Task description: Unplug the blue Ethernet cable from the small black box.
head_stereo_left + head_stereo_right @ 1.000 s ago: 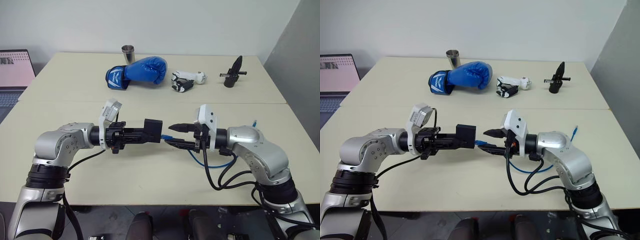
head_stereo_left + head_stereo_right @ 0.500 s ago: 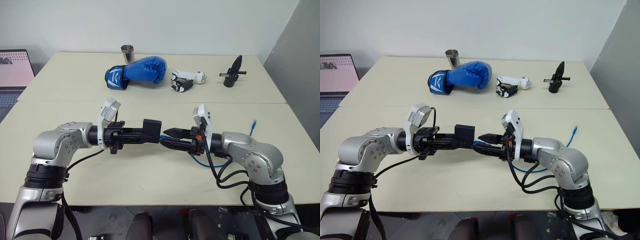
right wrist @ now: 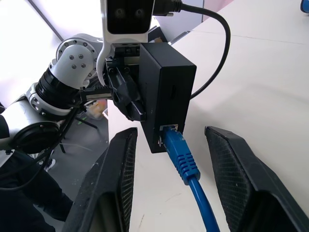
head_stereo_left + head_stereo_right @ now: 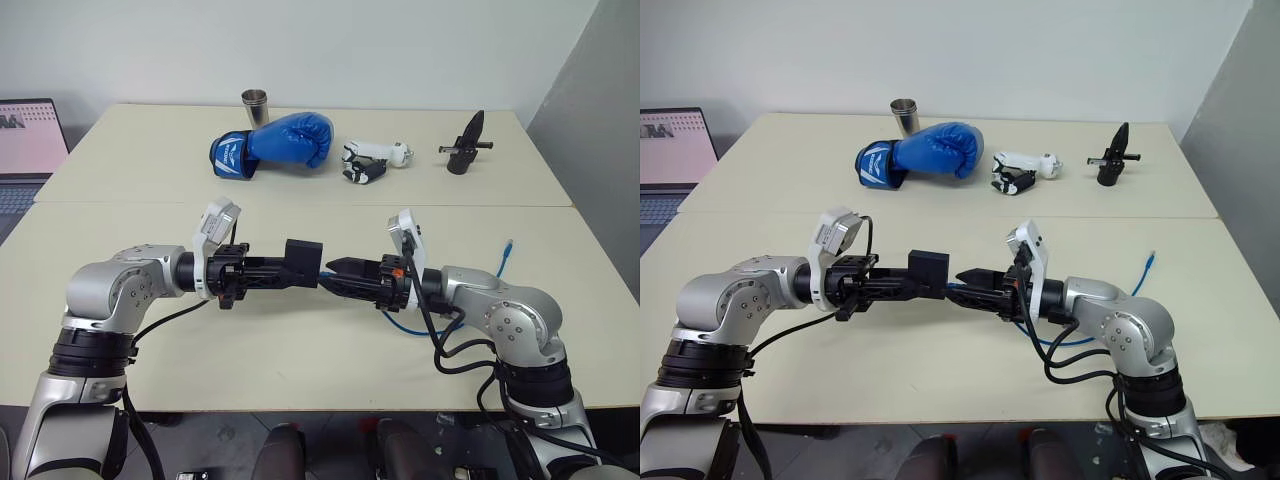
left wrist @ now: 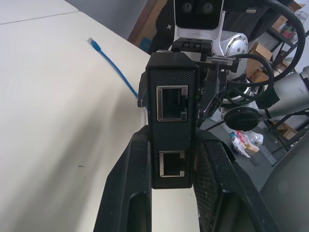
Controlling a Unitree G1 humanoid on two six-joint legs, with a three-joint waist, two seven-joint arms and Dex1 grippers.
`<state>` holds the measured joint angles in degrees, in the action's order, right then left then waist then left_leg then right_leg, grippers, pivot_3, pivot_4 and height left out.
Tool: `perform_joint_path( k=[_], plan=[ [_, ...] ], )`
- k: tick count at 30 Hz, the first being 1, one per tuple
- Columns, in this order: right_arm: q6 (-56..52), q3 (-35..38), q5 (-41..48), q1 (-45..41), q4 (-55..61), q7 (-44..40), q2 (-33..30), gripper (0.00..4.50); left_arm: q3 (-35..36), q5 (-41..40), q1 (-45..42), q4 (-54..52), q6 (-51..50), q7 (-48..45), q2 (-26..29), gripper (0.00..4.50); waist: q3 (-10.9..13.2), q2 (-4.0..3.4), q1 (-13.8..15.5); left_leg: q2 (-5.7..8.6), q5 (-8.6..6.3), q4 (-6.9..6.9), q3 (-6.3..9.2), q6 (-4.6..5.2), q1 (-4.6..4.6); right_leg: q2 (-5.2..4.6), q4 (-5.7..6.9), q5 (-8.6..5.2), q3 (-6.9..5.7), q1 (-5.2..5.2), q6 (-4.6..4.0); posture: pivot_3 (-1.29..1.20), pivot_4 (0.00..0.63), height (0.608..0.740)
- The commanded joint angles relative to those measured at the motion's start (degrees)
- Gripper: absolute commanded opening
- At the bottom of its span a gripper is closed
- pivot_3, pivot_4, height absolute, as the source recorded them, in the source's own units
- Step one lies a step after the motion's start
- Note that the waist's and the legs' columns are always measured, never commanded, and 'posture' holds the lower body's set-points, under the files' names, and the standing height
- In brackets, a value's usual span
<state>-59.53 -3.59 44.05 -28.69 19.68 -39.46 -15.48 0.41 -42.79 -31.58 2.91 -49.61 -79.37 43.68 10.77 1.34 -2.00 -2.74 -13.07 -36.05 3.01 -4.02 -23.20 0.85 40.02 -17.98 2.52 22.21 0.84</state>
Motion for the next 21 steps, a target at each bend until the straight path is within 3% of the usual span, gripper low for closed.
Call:
perform_joint_path(
  k=[1, 19, 21],
  plan=[
    [0.16, -0.06, 1.67, 0.27, 0.9, 0.04, -0.05, 2.33, 1.94, -0.7, -0.57, -0.27, 0.41, -0.11, 0.54, 0.78, 0.0, 0.0, 0.0, 0.0, 0.0, 0.0, 0.0, 0.0, 0.0, 0.0, 0.0, 0.0, 0.0, 0.0, 0.01, 0.0, 0.15, 0.74],
    [0.54, -0.44, 1.96, 0.5, 0.32, 1.23, 1.09, 2.33, 1.71, -0.49, -0.67, -0.55, 0.48, 0.21, 0.43, 0.78, 0.0, 0.0, 0.01, 0.0, 0.0, 0.0, 0.01, 0.0, -0.03, 0.0, 0.0, -0.12, 0.0, 0.02, 0.2, 0.0, 0.15, 0.74],
    [0.47, -0.4, 2.08, 0.6, 0.25, 1.14, 1.12, 1.98, 1.6, -0.44, -0.77, -0.51, 0.48, 0.17, 0.4, 0.78, 0.0, 0.0, 0.0, 0.0, 0.0, 0.0, 0.01, 0.0, -0.03, 0.0, 0.0, -0.12, 0.0, 0.02, 0.2, 0.0, 0.15, 0.74]
  ],
)
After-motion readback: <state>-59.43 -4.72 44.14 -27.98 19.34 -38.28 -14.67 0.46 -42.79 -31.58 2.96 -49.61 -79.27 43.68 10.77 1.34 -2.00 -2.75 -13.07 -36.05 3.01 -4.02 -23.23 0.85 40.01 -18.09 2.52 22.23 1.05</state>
